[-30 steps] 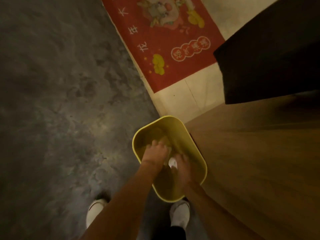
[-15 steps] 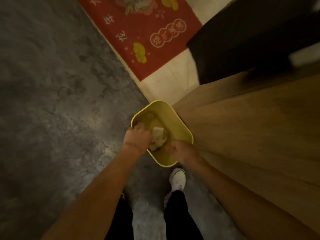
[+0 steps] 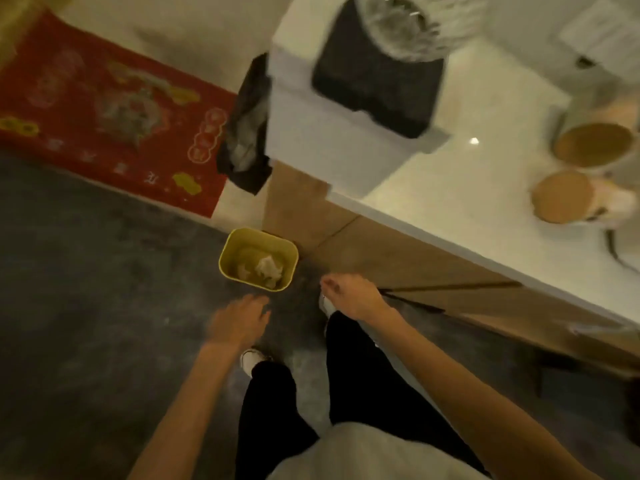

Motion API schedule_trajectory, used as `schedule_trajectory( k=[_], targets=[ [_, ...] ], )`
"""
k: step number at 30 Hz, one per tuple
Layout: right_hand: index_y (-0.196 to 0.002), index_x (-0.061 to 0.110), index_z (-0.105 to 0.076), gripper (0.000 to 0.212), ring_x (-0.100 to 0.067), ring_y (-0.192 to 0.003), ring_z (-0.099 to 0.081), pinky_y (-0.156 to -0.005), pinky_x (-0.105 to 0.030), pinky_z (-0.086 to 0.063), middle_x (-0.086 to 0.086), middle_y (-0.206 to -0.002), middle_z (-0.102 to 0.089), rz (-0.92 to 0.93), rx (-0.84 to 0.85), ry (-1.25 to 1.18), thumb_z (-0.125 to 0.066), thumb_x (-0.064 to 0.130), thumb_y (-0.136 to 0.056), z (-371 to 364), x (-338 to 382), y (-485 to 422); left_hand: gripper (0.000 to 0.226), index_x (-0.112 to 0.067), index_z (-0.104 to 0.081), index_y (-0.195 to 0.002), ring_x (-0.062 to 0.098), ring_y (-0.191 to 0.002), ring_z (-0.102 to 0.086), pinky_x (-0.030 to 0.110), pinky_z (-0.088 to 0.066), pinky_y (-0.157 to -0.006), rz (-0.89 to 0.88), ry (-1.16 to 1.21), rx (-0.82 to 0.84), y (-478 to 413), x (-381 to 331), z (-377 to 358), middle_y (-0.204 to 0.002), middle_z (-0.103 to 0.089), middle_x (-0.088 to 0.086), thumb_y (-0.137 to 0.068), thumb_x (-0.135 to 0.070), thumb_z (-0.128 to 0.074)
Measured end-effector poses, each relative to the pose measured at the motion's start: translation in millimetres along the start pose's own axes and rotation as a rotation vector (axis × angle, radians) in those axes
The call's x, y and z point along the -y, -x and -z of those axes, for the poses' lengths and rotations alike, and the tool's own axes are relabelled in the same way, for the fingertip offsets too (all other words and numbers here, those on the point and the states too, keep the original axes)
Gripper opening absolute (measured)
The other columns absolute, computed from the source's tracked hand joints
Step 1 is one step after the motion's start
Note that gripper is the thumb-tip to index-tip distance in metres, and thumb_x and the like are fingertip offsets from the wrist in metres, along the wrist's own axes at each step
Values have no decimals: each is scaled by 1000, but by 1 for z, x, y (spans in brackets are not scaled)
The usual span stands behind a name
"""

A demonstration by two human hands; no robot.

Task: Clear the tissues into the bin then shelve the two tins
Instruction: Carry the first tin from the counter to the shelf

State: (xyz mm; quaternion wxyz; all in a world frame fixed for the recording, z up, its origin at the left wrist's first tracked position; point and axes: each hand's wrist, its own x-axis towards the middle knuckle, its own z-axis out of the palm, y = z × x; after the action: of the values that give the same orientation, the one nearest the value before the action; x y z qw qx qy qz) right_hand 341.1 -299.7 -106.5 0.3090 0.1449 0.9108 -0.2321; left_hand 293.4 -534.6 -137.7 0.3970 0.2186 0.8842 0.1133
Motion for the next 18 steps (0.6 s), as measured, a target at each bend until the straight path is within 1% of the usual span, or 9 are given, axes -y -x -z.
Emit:
schedule_trajectory(
  k=[3, 6, 9, 11, 12, 13, 15, 16, 18],
  targets=[
    [-118, 25, -65, 29, -23, -108, -64, -90, -43, -53, -1, -119, -69, -68, -24, -196, -46, 34, -98, 30, -38, 67, 39, -25, -47, -138, 28, -127, -51, 42, -43, -102, -64, 26, -5, 38, -60, 20, -143, -51, 5, -101, -34, -43],
    [-118, 25, -67, 28, -17, -106, -63, -91, -37, -53, 3, -118, -69, -144, -177, -372, -47, 33, -99, 50, -81, 128, 34, -26, -53, -132, 25, -120, -56, 40, -47, -93, -156, 20, -53, 61, -121, 34, -134, -59, 2, -100, -32, -45],
    [-111, 26, -69, 23, -9, -99, -65, -78, -21, -49, 10, -107, -70, -183, -338, -541, -49, 32, -100, 65, -127, 177, 27, -28, -59, -124, 17, -102, -63, 34, -50, -78, -221, 111, -146, 67, -183, 44, -118, -66, -3, -100, -31, -47],
    [-103, 30, -69, 20, -2, -89, -65, -72, -19, -50, 15, -96, -70, -189, -441, -627, -49, 33, -99, 81, -158, 204, 22, -29, -62, -117, 10, -94, -62, 27, -49, -74, -229, 216, -183, 63, -223, 46, -108, -66, -9, -100, -29, -48],
    [-99, 30, -69, 19, -1, -84, -65, -71, -20, -51, 16, -90, -69, -188, -493, -663, -50, 33, -99, 90, -173, 217, 20, -29, -64, -112, 8, -92, -62, 27, -49, -73, -221, 279, -188, 57, -243, 46, -104, -67, -10, -99, -28, -49],
    [-97, 30, -69, 19, -1, -80, -64, -70, -21, -52, 15, -86, -69, -188, -546, -698, -50, 32, -99, 98, -192, 228, 17, -28, -67, -104, 9, -88, -63, 29, -51, -74, -210, 357, -172, 49, -265, 47, -98, -69, -9, -99, -25, -50],
    [-95, 29, -69, 17, -4, -78, -64, -67, -20, -51, 15, -82, -69, -198, -662, -751, -52, 27, -99, 113, -231, 250, 20, -20, -67, -92, 15, -74, -64, 37, -53, -70, -194, 520, -110, 30, -308, 48, -82, -70, -1, -100, -15, -49],
    [-93, 27, -70, 17, -4, -78, -65, -67, -18, -50, 16, -83, -69, -221, -716, -782, -54, 23, -99, 118, -252, 259, 22, -16, -66, -89, 18, -67, -61, 38, -51, -65, -185, 570, -86, 20, -329, 48, -76, -67, 4, -100, -12, -48],
    [-92, 21, -71, 18, -4, -77, -65, -66, -13, -47, 13, -79, -69, -304, -821, -893, -55, 15, -98, 123, -298, 269, 22, -7, -64, -91, 21, -59, -55, 34, -46, -57, -169, 580, -74, -4, -367, 47, -71, -62, 10, -101, -9, -45]
  ],
)
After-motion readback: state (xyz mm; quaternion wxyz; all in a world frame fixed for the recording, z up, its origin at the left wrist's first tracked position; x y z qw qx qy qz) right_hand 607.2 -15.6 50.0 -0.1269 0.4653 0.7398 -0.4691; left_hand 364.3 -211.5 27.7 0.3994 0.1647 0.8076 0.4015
